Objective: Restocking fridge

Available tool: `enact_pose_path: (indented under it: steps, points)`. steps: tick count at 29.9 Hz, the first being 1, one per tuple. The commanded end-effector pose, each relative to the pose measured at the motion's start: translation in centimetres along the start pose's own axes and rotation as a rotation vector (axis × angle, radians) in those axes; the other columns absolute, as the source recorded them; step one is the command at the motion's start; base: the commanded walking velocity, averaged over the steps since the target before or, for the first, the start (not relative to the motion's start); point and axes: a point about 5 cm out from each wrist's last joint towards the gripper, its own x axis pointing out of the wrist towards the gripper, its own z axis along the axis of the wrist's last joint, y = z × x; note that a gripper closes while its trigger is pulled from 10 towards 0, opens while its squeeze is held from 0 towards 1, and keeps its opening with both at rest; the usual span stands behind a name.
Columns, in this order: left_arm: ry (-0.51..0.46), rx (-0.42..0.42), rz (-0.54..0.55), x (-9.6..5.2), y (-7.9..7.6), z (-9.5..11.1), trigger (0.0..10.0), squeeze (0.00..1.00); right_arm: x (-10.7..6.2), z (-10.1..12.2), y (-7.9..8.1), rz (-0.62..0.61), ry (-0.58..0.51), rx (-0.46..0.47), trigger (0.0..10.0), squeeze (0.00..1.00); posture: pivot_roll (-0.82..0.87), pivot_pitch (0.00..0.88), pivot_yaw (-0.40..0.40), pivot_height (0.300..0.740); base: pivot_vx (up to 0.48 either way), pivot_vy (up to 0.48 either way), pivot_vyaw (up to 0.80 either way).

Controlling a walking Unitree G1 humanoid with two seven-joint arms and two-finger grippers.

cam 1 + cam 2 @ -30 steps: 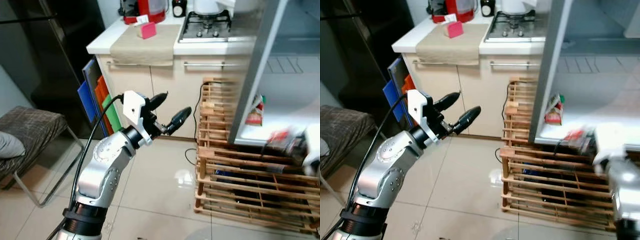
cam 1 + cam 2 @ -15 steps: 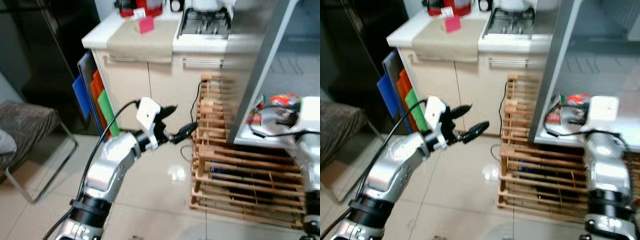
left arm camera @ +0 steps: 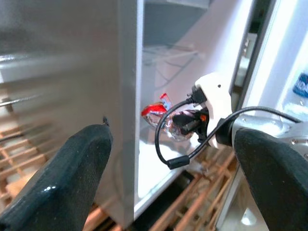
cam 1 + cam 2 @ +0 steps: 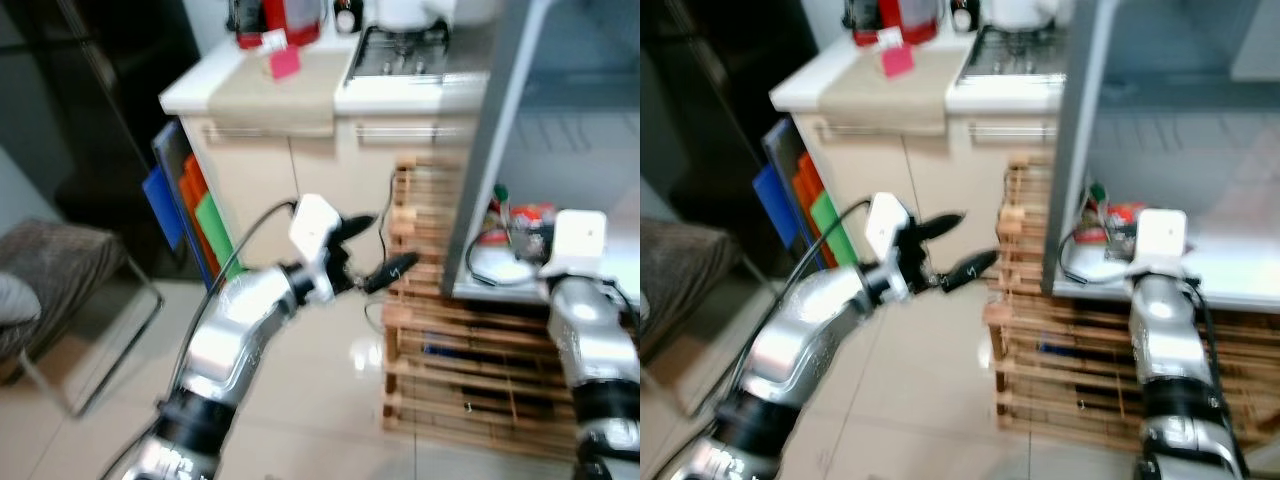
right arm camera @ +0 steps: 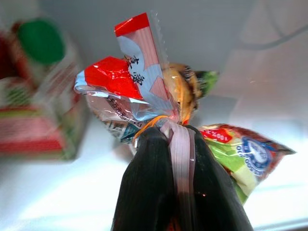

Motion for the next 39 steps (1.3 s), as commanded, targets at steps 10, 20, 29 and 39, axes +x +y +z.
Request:
enact_pose_path:
  steps: [10, 20, 29, 39]
  points:
    - [-0.009, -0.016, 0.056, -0.8, 0.8, 0.4, 10.0, 0.0, 0.0, 0.7, 1.3, 0.043, -0.047, -0.03, 10.0, 0.0, -0.06, 0.0, 0.082, 0.74, 0.0, 0.0, 0.0]
    - [0.005, 0.017, 0.076, -0.7, 1.2, 0.5, 10.0, 0.0, 0.0, 0.6, 1.7, 0.051, -0.04, -0.026, 10.0, 0.0, -0.07, 0.0, 0.092, 0.74, 0.0, 0.0, -0.53]
    - [-0.001, 0.033, 0.098, -0.6, 1.1, 0.5, 10.0, 0.0, 0.1, 0.9, 1.7, 0.06, -0.059, -0.045, 10.0, 0.0, -0.07, 0.0, 0.088, 0.74, 0.0, 0.0, -0.28]
    - [-0.022, 0.082, 0.041, 2.1, 0.1, 1.3, 10.0, 0.0, 0.4, 1.4, 3.1, 0.112, -0.08, -0.047, 10.0, 0.0, -0.07, 0.0, 0.091, 0.74, 0.0, -0.144, 0.0]
